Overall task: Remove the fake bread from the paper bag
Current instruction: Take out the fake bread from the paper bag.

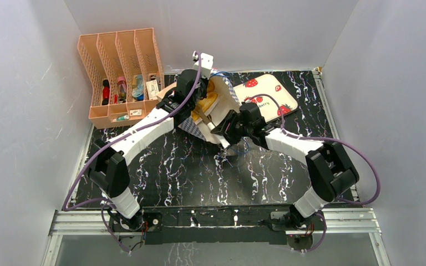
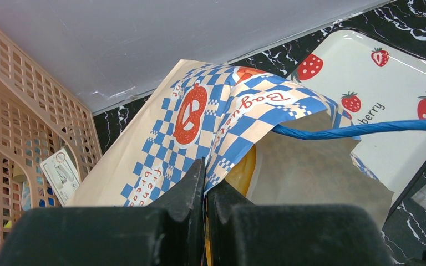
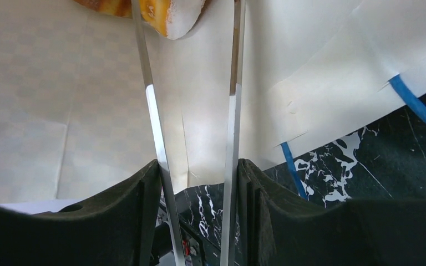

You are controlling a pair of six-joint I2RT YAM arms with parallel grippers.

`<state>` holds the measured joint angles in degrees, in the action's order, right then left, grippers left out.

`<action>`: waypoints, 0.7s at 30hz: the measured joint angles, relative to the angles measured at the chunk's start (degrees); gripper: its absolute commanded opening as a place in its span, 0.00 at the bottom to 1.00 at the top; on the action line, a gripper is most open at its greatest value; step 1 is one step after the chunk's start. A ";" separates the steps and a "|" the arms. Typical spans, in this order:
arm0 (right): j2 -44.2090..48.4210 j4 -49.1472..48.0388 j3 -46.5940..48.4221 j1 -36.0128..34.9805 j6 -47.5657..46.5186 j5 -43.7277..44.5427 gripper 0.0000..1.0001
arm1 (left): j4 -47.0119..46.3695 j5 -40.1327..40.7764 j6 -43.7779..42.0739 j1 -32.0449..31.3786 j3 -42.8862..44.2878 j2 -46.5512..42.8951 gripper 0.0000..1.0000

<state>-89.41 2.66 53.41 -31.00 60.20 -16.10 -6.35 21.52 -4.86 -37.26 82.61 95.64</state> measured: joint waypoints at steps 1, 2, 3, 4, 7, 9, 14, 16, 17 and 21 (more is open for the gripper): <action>-0.59 -0.35 0.07 -0.02 -0.02 -0.28 0.49 | 0.26 -0.02 0.00 0.00 0.13 0.00 0.00; -0.90 -0.55 0.09 -0.04 -0.04 -0.39 0.50 | 0.44 -0.02 0.00 0.00 0.22 0.00 0.00; -1.27 -0.70 0.26 -0.04 -0.11 -0.44 0.49 | 0.50 -0.04 0.00 0.00 0.22 0.00 0.00; -1.73 -0.81 0.57 -0.07 -0.13 -0.44 0.47 | 0.55 -0.07 0.02 0.00 0.24 0.00 0.00; -2.64 -1.20 1.01 -0.04 -0.04 -0.17 0.19 | 0.83 -0.11 0.02 -0.02 0.35 0.00 0.00; -2.80 -1.25 1.01 -0.02 -0.07 -0.11 0.02 | 0.85 -0.11 0.00 -0.02 0.35 0.00 0.00; -2.78 -1.20 1.01 -0.02 0.07 0.09 0.00 | 0.85 -0.07 -0.02 -0.11 0.35 0.00 0.00; -2.67 -1.14 1.01 0.00 -0.02 0.11 0.00 | 0.83 -0.04 -0.02 -0.11 0.35 0.00 0.00; -2.47 -1.03 1.01 0.00 -0.09 0.17 0.00 | 0.83 -0.02 -0.02 -0.11 0.35 0.00 0.00; -0.79 0.37 1.01 0.00 -0.26 0.68 0.00 | 0.76 0.17 0.00 -0.11 0.35 0.00 0.00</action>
<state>-90.19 3.03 54.41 -31.00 59.94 -15.42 -5.58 21.69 -4.86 -37.36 82.96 95.64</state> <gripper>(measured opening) 0.445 0.014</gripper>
